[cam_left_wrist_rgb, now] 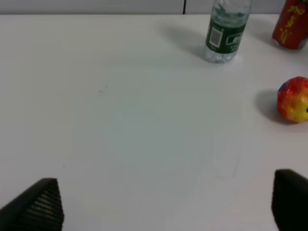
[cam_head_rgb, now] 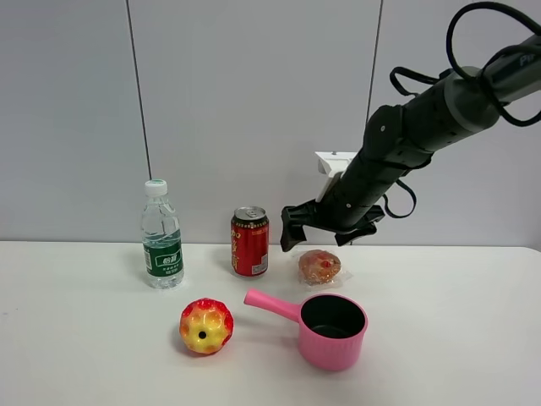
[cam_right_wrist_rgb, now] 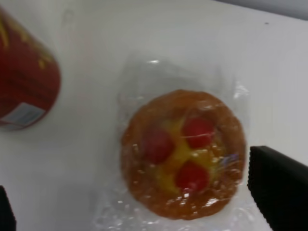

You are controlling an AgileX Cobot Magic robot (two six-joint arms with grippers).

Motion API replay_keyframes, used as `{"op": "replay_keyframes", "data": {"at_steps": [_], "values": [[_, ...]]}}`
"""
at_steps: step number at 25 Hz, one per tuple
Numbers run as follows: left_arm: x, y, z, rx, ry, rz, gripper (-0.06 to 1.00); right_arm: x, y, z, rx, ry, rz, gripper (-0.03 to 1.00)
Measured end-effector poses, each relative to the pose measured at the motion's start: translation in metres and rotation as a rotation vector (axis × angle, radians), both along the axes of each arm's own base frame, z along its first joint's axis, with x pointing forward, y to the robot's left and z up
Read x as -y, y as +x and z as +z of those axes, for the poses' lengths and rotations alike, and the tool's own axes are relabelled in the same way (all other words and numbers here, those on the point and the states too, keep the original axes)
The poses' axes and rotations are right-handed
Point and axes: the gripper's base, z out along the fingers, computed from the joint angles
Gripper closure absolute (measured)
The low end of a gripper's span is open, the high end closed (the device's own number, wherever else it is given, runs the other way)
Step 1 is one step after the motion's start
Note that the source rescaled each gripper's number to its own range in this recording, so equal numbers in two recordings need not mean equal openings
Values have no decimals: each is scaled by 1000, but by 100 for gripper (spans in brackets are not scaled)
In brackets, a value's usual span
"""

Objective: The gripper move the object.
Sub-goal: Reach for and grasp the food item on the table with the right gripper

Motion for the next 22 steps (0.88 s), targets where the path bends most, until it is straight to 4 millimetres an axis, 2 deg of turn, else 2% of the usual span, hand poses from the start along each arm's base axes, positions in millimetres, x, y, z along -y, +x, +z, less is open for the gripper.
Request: {"op": "replay_keyframes", "data": {"at_steps": [4, 8, 22], "values": [[0, 0, 0, 0, 0, 0, -6, 5, 5, -4, 41, -71, -3, -3], [0, 0, 0, 0, 0, 0, -6, 6, 7, -19, 33, -122, 18, -3], [0, 0, 0, 0, 0, 0, -6, 2, 16, -49, 85, -82, 5, -3]]}}
